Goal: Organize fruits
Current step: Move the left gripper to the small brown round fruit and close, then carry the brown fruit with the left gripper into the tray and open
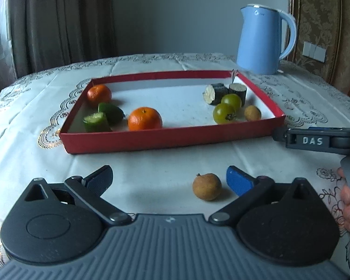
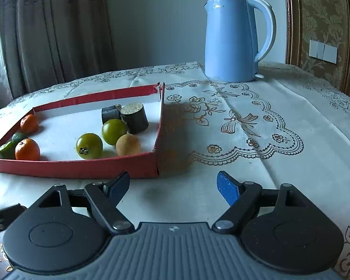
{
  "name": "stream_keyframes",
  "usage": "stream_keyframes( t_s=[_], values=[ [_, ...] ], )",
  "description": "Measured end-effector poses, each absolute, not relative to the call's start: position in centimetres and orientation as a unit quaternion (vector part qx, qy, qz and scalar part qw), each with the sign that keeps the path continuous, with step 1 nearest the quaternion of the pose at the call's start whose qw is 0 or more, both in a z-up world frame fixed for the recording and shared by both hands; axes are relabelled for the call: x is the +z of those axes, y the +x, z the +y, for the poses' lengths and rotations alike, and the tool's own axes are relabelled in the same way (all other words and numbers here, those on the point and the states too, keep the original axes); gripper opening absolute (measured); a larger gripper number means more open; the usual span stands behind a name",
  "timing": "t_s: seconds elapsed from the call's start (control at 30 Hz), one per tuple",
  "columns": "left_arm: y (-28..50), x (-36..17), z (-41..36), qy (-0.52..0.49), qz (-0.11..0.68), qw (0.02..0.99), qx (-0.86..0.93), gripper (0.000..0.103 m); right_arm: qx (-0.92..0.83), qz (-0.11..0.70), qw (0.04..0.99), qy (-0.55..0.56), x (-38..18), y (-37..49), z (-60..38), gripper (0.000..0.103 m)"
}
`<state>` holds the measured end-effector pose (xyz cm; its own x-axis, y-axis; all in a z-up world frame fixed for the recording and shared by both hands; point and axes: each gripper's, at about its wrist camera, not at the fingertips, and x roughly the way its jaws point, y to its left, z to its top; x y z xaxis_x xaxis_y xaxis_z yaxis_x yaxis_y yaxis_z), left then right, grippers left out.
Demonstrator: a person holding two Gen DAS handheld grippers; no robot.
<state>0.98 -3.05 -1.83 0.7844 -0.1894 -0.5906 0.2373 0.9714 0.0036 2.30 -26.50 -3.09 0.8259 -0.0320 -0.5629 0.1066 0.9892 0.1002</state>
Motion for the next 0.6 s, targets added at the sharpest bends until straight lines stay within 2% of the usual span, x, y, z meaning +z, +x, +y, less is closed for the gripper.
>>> stream_keyframes(
  t_s=[0.17, 0.23, 0.3, 0.43, 0.5, 0.6],
  values=[
    [1.4, -2.6, -3.9, 0.044, 0.327, 0.938, -0.111, 0.084, -0.031, 0.302, 0.950, 0.070, -3.3, 2.6, -26.6, 0.087],
    [1.3, -2.8, -4.2, 0.052, 0.322, 0.939, -0.106, 0.082, -0.030, 0.302, 0.950, 0.071, -3.3, 2.6, -26.6, 0.088],
    [1.2, -2.8, -4.4, 0.052, 0.319, 0.940, -0.111, 0.070, -0.028, 0.303, 0.950, 0.072, -3.3, 2.6, -26.6, 0.089],
    [1.1, -2.7, -4.8, 0.052, 0.318, 0.938, -0.125, 0.054, -0.026, 0.305, 0.949, 0.072, -3.4, 2.7, -26.6, 0.091],
    [0.9, -2.6, -4.9, 0.051, 0.317, 0.938, -0.134, 0.039, -0.026, 0.305, 0.949, 0.072, -3.4, 2.6, -26.6, 0.091],
    [0.7, -2.6, -5.3, 0.058, 0.312, 0.938, -0.141, 0.030, -0.026, 0.305, 0.949, 0.072, -3.4, 2.6, -26.6, 0.091]
  ],
)
